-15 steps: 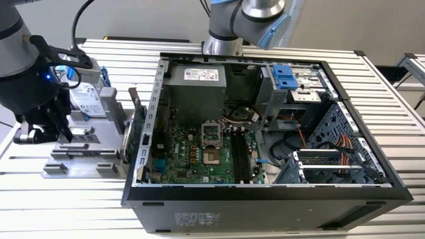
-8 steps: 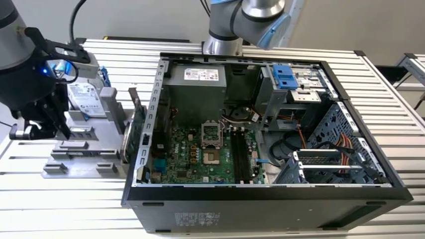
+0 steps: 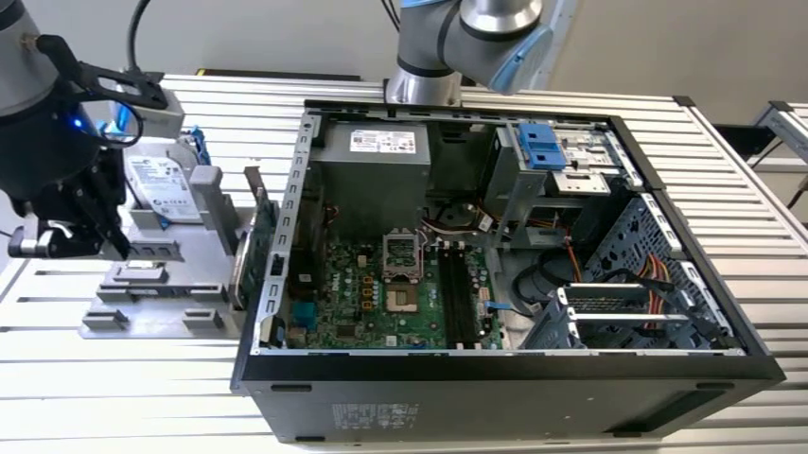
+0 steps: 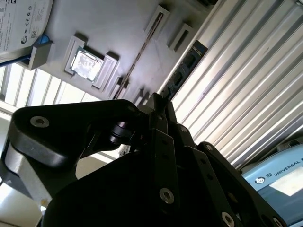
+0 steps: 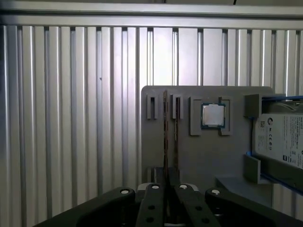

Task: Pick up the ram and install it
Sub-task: 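Pick up the ram and move it above insertion slot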

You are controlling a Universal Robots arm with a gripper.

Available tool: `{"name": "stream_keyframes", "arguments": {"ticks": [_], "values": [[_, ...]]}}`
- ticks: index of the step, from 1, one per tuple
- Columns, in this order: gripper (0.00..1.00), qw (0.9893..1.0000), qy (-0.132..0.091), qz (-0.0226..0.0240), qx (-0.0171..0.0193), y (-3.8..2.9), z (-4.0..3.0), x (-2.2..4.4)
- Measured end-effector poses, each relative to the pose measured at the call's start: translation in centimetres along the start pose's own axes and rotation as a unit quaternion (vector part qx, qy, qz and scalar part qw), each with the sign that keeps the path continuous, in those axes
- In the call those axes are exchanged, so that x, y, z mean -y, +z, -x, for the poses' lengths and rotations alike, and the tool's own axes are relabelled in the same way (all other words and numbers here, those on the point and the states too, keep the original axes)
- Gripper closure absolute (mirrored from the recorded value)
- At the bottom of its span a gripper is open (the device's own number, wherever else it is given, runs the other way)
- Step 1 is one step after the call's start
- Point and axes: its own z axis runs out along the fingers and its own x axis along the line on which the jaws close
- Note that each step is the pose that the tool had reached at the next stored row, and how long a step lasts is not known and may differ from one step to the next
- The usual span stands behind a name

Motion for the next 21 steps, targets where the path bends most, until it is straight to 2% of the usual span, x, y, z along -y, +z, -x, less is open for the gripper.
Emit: {"name": "stream_keyframes", "arguments": {"ticks": [21], "values": [[1.00,1.0000,0.003,-0.0001,0.0001,-2.20,0.07,-0.07]]}}
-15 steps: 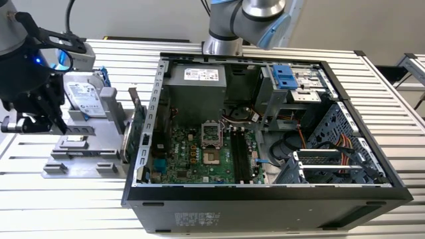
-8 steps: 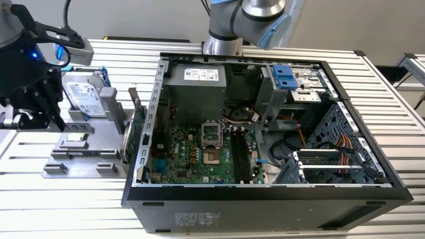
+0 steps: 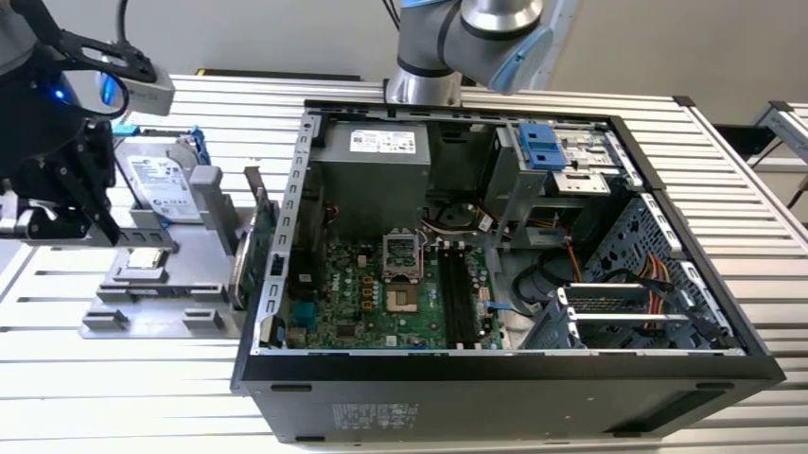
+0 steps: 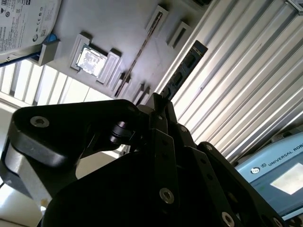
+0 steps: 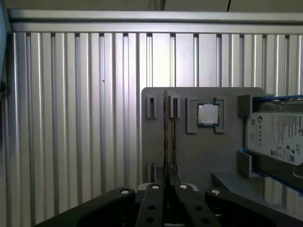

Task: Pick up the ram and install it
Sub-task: 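Pick up the ram and move it above insertion slot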

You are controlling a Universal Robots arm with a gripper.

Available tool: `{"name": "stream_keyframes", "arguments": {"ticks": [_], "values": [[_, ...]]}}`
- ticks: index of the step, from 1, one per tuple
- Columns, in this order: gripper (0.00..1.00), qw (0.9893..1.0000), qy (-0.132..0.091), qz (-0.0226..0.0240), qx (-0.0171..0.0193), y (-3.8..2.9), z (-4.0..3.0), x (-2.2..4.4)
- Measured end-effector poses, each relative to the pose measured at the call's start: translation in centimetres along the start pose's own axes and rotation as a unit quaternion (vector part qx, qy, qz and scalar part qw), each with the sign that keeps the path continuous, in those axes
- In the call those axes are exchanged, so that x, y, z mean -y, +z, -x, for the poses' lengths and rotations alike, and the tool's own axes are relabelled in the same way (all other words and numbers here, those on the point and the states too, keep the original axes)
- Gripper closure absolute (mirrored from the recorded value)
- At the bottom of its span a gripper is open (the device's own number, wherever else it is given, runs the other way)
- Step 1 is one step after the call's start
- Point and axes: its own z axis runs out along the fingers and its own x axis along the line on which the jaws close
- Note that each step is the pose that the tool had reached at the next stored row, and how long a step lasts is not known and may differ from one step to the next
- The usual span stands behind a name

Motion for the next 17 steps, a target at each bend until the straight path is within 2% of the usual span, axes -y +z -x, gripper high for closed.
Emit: {"name": "stream_keyframes", "arguments": {"ticks": [17], "values": [[1.00,1.0000,0.001,0.0000,0.0000,-1.88,0.06,-0.06]]}}
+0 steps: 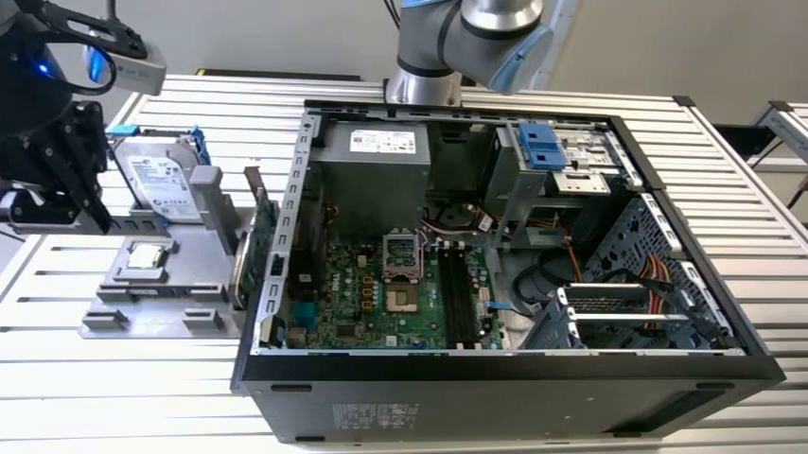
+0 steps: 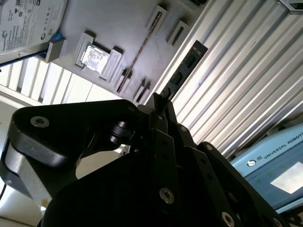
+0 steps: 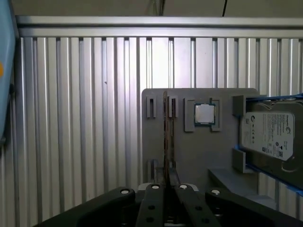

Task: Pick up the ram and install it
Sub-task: 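Pick up the ram and move it above insertion slot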

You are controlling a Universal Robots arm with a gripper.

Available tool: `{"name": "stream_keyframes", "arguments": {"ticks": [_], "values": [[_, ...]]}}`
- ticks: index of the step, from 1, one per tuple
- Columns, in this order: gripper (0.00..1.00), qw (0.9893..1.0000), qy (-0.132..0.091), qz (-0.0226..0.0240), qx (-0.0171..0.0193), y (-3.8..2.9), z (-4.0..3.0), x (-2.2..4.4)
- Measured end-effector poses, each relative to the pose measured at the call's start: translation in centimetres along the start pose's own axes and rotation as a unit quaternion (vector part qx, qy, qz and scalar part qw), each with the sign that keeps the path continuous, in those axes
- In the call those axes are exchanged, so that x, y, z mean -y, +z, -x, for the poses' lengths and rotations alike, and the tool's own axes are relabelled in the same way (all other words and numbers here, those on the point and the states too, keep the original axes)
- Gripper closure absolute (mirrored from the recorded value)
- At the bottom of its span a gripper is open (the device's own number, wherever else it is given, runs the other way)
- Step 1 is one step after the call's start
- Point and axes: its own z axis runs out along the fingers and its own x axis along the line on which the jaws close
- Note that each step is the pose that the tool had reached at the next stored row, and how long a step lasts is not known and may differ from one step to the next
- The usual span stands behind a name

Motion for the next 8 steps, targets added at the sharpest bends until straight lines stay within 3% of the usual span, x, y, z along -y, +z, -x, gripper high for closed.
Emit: {"name": "stream_keyframes", "arguments": {"ticks": [8], "values": [[1.00,1.0000,0.000,-0.0001,0.0001,-0.94,0.03,-0.03]]}}
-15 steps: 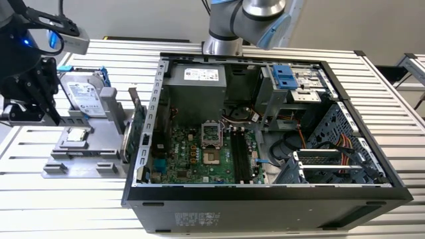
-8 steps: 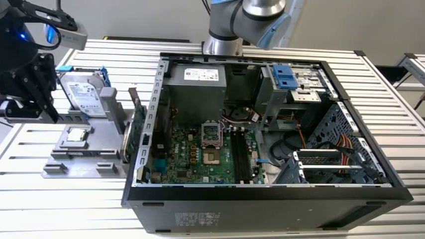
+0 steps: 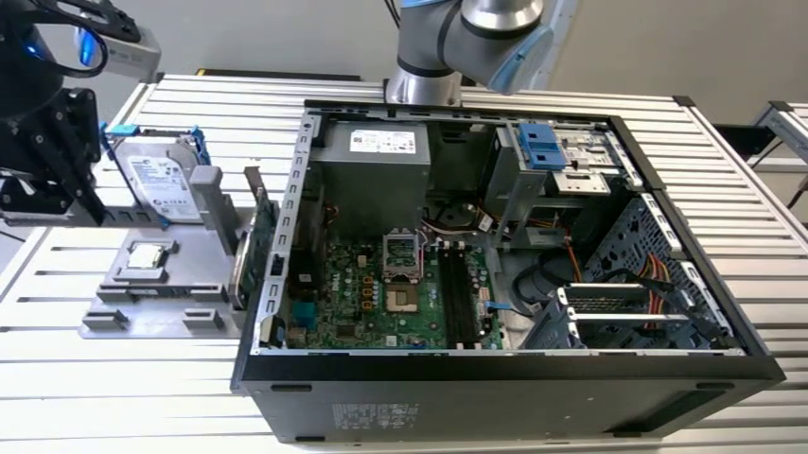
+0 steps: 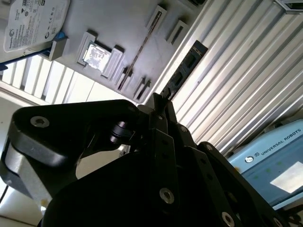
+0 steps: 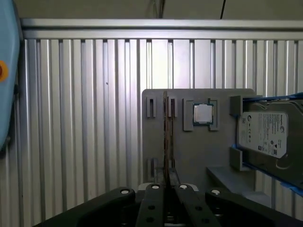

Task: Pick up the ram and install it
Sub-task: 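Pick up the ram and move it above insertion slot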

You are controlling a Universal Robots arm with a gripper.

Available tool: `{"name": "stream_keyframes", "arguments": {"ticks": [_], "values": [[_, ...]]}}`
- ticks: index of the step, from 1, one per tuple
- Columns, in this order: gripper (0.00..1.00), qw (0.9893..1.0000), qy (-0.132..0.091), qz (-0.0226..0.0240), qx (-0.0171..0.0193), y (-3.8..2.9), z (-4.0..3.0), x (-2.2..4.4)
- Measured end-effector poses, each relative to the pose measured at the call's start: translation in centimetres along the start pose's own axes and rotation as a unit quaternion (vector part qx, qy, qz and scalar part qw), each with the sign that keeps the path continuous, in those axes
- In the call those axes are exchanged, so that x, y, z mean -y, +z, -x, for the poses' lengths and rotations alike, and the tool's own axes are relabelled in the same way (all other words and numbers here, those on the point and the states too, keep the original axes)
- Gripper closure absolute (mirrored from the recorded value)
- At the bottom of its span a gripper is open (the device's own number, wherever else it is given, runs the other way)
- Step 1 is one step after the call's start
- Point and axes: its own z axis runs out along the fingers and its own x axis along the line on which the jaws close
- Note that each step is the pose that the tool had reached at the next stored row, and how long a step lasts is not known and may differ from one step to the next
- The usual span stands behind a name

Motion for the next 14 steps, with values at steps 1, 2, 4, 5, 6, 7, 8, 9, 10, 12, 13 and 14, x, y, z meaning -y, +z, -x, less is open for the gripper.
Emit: {"name": "stream_keyframes", "arguments": {"ticks": [1,2,4,5,6,7,8,9,10,12,13,14], "values": [[1.00,1.0000,0.000,0.0001,-0.0001,-0.10,0.00,0.00],[1.00,1.0000,0.000,0.0001,-0.0001,-0.21,0.01,-0.01],[1.00,1.0000,0.000,0.0001,-0.0001,-0.41,0.01,-0.01],[1.00,1.0000,0.000,0.0001,-0.0001,-0.50,0.01,-0.02],[1.00,1.0000,0.000,0.0000,0.0000,-0.56,0.02,-0.02],[1.00,1.0000,0.000,0.0001,0.0000,-0.63,0.02,-0.02],[1.00,1.0000,0.000,0.0001,-0.0001,-0.71,0.02,-0.02],[1.00,1.0000,0.000,0.0001,-0.0001,-0.78,0.03,-0.02],[1.00,1.0000,0.000,0.0001,-0.0001,-0.86,0.03,-0.03],[1.00,1.0000,0.000,0.0001,-0.0001,-1.03,0.03,-0.03],[1.00,1.0000,0.000,0.0001,-0.0001,-1.13,0.04,-0.04],[1.00,1.0000,0.000,0.0001,-0.0001,-1.23,0.04,-0.04]]}}
